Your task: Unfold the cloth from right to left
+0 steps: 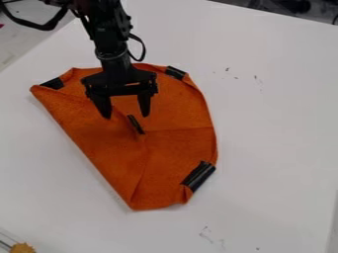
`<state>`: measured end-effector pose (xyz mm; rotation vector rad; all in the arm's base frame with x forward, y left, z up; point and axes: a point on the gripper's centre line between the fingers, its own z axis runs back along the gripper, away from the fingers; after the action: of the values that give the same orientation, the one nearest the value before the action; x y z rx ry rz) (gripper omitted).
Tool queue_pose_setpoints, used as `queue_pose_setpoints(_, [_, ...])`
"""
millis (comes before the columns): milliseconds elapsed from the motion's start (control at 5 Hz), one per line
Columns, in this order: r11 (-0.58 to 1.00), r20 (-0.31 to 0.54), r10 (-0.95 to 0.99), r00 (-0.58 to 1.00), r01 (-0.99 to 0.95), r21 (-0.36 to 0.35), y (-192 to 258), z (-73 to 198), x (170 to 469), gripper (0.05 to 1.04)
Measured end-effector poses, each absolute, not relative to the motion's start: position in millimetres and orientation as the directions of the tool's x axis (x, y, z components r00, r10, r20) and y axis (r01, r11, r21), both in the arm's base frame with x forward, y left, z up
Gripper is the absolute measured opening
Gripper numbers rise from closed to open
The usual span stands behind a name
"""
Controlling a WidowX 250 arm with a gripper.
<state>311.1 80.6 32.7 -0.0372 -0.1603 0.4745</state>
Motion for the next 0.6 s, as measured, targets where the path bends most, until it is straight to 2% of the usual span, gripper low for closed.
queue_pose_setpoints(600, [0.898, 0.116, 0.439, 0.891, -0.440, -0.020, 75.6, 19.9, 304.4, 1.001])
